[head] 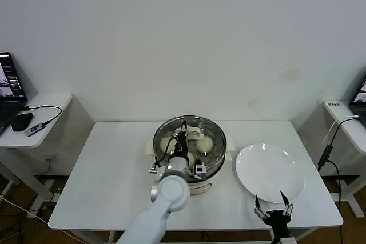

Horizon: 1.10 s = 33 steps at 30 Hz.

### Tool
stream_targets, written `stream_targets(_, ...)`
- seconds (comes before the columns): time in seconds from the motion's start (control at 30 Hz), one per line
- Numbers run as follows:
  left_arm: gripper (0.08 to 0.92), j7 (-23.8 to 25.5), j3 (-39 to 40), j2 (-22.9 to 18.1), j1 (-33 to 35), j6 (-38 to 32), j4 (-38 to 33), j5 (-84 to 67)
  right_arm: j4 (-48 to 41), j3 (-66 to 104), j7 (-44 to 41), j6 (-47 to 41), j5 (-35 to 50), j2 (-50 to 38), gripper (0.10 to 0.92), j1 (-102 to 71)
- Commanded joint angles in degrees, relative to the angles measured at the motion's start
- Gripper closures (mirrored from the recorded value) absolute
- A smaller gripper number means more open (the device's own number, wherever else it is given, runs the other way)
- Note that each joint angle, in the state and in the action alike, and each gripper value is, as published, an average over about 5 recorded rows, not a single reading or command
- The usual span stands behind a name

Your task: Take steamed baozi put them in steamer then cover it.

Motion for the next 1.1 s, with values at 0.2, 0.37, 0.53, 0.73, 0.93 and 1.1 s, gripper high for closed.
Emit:
stream_targets(0.2, 0.849, -0.4, 0.2, -1.7, 0.4, -0.5, 2.3, 1.7, -0.3, -0.3, -0.1, 0.2, -0.4, 0.1, 0.203, -0.1)
stream_targets(0.37, 0.849, -1.2, -0.1, -2.3, 0.8, -0.9, 1.9, 1.6, -0.3, -0.4, -0.1, 0.3, -0.5, 0.0, 0.203, -0.1)
stream_targets(0.53, 0.784, -1.4, 0.2, -1.5, 2.1, -1.1, -1.0, 1.2, -0.4, -0.7, -0.1, 0.3, -0.7, 0.1, 0.203, -0.1)
stream_targets(0.73, 0.612, -1.7, 0.7, 1.1, 5.8, -1.6, -7.7, 0.5, -0.2, -0.8, -0.1, 0.2, -1.0, 0.2, 0.203, -0.3)
stream_targets(0.93, 0.438, -2.8, 0.4, 7.1, 11.3, -2.7, -16.4, -3.3, -0.1, -0.9, -0.1, 0.3, -1.3, 0.4, 0.203, -0.8)
stream_targets(1.1, 0.299, -7.1, -3.6, 11.6, 18.5, -5.9, -24.9, -10.6, -0.1, -0.8, 0.0, 0.5, -1.2, 0.0, 0.203, -1.3)
